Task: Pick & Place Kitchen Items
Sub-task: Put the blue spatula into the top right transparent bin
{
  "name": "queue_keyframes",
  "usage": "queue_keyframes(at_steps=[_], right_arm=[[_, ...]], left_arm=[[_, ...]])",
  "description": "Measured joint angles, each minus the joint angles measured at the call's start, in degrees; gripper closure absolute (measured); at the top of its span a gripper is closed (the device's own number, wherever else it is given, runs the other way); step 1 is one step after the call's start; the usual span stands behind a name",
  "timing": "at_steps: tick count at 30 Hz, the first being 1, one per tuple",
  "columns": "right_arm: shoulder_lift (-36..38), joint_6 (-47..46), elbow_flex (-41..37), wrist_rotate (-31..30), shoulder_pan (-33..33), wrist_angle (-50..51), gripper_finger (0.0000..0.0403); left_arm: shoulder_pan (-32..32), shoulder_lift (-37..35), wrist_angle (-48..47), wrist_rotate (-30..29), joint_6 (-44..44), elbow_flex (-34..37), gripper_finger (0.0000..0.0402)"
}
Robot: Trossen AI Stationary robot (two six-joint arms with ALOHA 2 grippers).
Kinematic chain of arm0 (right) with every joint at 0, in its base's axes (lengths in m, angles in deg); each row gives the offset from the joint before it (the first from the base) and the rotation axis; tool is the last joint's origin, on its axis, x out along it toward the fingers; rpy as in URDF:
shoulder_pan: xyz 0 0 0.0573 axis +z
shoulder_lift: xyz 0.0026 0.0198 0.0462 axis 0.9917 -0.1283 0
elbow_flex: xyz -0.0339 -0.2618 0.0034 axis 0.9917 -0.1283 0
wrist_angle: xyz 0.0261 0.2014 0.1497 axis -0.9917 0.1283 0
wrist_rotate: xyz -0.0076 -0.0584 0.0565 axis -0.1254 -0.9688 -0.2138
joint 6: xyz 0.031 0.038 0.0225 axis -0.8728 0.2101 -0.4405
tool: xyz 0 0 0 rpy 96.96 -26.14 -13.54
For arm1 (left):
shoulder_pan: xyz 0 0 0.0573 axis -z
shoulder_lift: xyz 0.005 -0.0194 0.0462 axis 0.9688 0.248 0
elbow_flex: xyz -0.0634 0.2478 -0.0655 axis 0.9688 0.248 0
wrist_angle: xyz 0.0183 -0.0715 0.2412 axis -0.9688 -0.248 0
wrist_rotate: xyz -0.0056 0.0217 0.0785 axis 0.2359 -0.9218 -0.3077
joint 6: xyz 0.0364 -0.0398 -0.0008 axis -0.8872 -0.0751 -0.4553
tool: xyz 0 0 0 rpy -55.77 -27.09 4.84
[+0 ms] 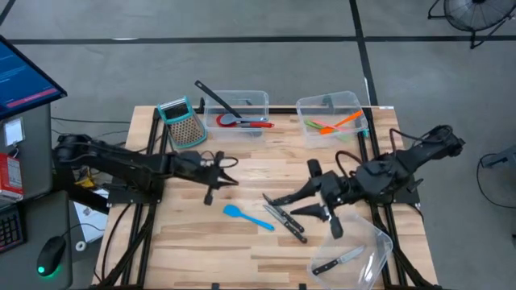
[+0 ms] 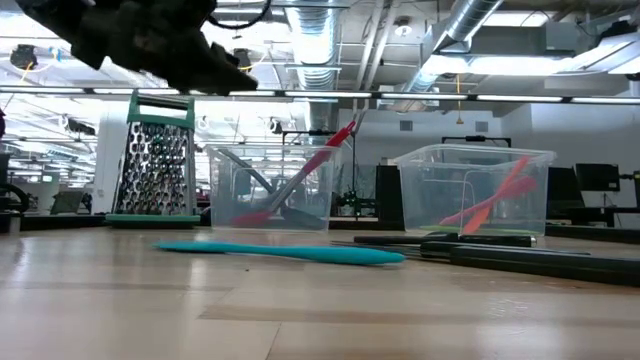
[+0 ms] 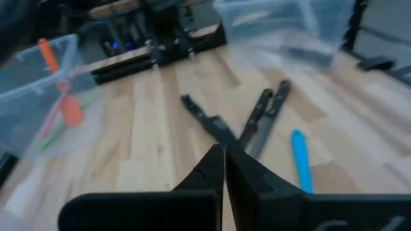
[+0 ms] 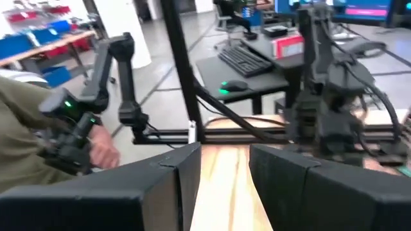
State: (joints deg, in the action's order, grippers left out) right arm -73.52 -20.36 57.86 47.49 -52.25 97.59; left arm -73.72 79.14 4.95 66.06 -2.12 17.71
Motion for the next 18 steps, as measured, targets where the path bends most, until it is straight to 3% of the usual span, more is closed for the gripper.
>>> queue_keyframes(at_steps=[3, 9, 13, 18], right_arm=[[0.18, -0.02, 0.0, -0.92, 0.0, 2.31, 0.0274], [-2.17, 0.18, -0.01, -0.86, 0.02, 4.23, 0.0274], [-3.93, 0.16, -0.07, -0.86, 0.02, 4.63, 0.0274], [-3.81, 0.07, -0.04, -0.88, 0.02, 4.92, 0.0274]], left_arm=[[-0.18, -1.0, -0.96, 3.87, 0.6, -0.06, 0.0401], [0.04, 2.4, -1.31, 4.99, 0.71, 1.7, 0.0379], [0.04, 6.42, 0.38, 9.91, 1.67, 2.87, 0.0334], [0.97, 11.73, 4.32, 13.33, 3.05, 3.59, 0.0248]])
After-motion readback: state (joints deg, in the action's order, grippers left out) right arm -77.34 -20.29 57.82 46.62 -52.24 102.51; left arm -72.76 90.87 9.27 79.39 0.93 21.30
